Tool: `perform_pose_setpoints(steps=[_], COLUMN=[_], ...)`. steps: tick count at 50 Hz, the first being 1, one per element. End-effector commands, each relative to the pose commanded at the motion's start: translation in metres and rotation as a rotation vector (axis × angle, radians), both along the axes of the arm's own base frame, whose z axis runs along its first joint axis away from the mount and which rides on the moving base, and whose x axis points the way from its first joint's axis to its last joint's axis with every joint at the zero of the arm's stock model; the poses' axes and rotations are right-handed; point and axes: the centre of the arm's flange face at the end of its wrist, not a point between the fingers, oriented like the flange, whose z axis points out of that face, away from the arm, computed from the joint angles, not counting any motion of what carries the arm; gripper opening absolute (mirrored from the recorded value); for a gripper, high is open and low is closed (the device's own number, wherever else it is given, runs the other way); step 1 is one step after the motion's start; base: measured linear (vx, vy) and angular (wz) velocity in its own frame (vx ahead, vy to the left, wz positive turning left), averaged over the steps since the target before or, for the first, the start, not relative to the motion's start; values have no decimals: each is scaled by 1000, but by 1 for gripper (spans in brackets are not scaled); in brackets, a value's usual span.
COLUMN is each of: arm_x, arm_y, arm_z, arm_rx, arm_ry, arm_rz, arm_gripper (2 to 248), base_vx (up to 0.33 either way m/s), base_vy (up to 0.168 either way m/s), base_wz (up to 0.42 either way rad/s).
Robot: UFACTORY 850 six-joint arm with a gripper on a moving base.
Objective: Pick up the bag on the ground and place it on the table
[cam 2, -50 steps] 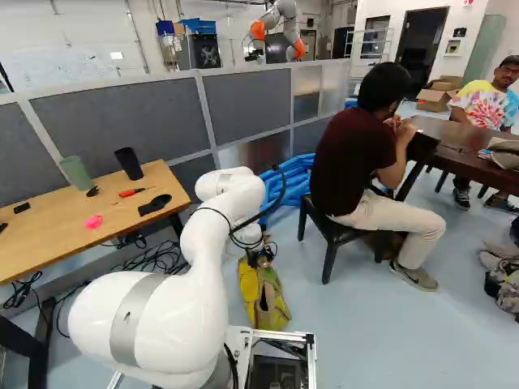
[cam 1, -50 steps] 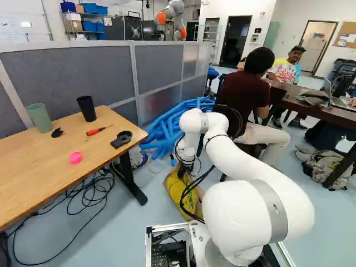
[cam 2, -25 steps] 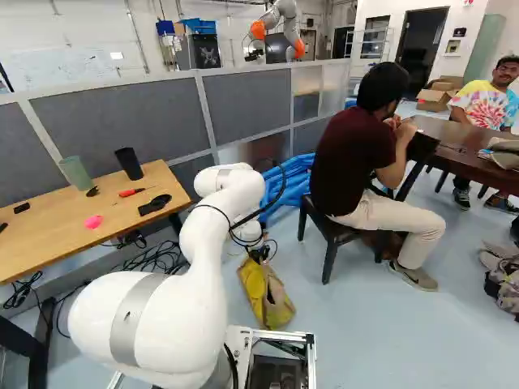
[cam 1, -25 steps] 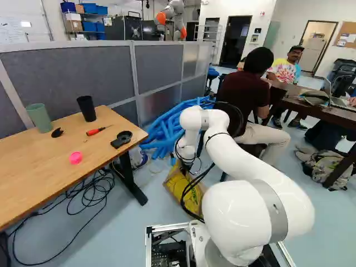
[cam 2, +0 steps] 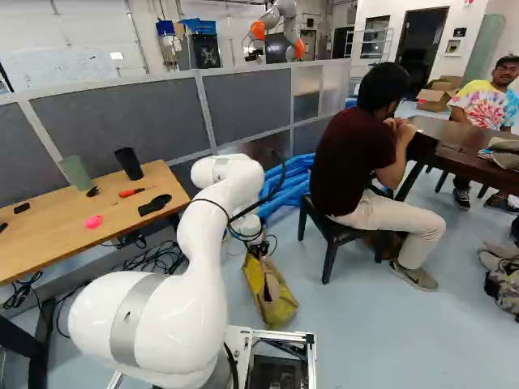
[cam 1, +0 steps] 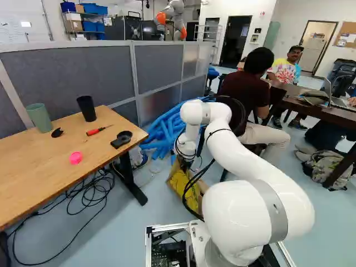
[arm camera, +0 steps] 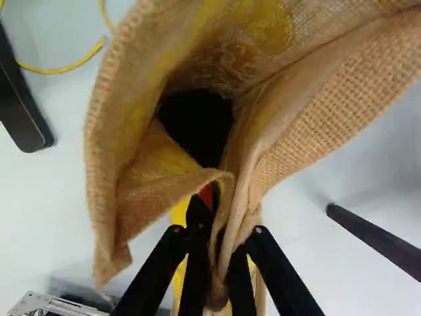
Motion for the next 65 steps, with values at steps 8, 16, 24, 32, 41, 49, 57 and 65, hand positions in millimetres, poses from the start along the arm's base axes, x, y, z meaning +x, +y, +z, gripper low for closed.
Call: perform_pose_setpoints(steps=[8,16,24,32,41,49,57,65], arm_x=[0,0,-1,-1,-2,-2,-3,-4], arm_y=[0,0,0,0,0,0,0,0], arm_z=[12,24,36,48,61,73,85,97], arm_rx=[0,0,0,0,0,0,0,0], arm_ry=[-2,-4,-7,-10,-14,-19,-23,-28], arm_rz=[0,0,0,0,0,0,0,0], arm_gripper=[35,35,35,35,35,35,35,35], base_vx=[0,0,0,0,0,0,0,0], base_vy=[0,0,0,0,0,0,0,0], base_wz=[0,0,0,0,0,0,0,0])
